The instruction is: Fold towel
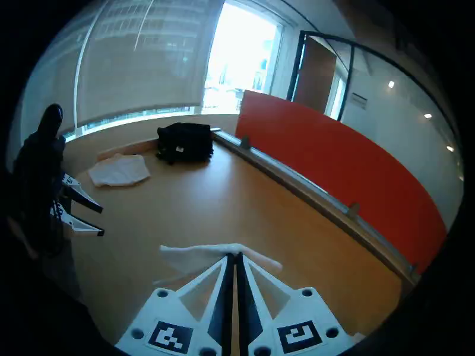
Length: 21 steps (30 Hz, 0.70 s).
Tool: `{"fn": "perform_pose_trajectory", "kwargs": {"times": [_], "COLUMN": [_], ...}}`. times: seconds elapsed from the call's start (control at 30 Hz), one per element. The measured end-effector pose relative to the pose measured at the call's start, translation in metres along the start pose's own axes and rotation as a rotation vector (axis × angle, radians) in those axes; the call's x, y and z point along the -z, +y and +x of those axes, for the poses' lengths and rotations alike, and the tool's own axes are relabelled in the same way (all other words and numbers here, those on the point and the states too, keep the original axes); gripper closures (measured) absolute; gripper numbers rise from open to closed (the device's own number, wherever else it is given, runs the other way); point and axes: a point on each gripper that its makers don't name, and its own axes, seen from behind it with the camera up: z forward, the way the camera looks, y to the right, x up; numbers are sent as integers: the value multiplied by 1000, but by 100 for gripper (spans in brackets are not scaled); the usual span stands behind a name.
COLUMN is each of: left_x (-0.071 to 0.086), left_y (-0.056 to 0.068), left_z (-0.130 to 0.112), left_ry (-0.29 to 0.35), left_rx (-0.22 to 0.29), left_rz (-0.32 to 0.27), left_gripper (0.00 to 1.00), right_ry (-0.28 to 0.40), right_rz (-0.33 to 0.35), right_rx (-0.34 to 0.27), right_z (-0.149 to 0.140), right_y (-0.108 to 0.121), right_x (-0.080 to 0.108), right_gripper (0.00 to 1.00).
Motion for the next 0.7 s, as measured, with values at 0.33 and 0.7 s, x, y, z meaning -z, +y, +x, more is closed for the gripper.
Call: {"fn": "perform_pose_trajectory", "kwargs": {"times": [0.33,0.7], "left_x": [-3,-10], "left_y": [0,5], "left_z": [5,9], "left_ry": [0,-8], "left_rx": [-17,-39], "left_rz": [-9,-18], "left_gripper": [8,9], "right_ry": [0,-16], "right_rz": [-52,-125], "right_rx": [-23,-54], "right_z": [-2,-16], "right_y": [34,84], "right_x": [25,57], "right_gripper": [97,97]}}
